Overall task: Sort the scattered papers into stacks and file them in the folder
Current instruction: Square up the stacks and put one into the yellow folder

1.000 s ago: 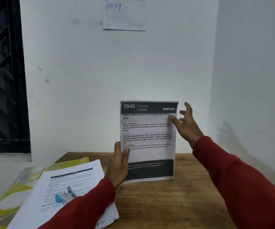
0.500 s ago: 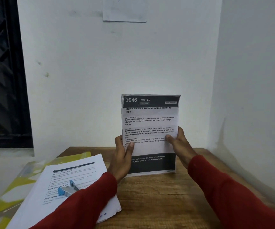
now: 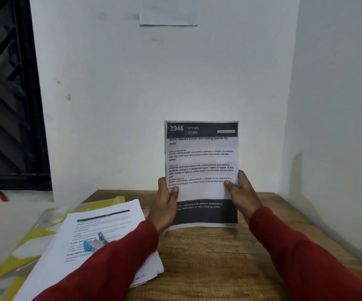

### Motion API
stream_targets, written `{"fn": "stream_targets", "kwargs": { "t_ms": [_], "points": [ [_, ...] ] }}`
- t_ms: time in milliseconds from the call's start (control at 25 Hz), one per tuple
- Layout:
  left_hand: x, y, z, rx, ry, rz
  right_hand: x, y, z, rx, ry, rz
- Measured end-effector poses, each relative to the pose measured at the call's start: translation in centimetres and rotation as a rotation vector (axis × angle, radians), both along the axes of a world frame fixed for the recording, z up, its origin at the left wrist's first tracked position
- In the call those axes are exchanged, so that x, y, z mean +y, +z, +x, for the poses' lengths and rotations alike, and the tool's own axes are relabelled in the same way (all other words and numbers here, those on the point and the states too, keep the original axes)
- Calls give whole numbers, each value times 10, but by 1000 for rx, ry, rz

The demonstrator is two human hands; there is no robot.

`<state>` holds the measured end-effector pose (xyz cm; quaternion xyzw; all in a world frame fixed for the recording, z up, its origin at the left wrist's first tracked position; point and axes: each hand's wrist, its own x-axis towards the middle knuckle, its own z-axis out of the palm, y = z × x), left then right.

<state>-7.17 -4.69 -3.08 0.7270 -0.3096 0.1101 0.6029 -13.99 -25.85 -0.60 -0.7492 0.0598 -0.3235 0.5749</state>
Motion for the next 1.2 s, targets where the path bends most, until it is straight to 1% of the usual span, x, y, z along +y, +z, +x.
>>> {"fn": "stream_targets", "kwargs": {
  "t_ms": [160, 280, 400, 560, 680, 800, 1000, 1200],
  "points": [
    [8, 21, 4, 52, -31, 13, 2, -3, -3, -37, -48, -37],
    [11, 47, 9, 16, -19, -56, 6, -9, -9, -59, -81, -58],
    [10, 79, 10, -12, 8, -118, 14, -14, -16, -93, -63, -36],
    [5, 109, 5, -91, 35, -146, 17, -16, -20, -126, -40, -8],
    [3, 109, 5, -117, 67, -128, 17, -16, -21, -122, -38, -9],
    [3, 105, 7, -102, 47, -131, 19, -14, -24, -123, -27, -24],
    [5, 104, 9, 10, -28, -174, 19, -16, -25, -128, -18, -36],
    [8, 98, 8, 90, -93, -200, 17, -13, -26, -150, -57, 31]
  ]
}}
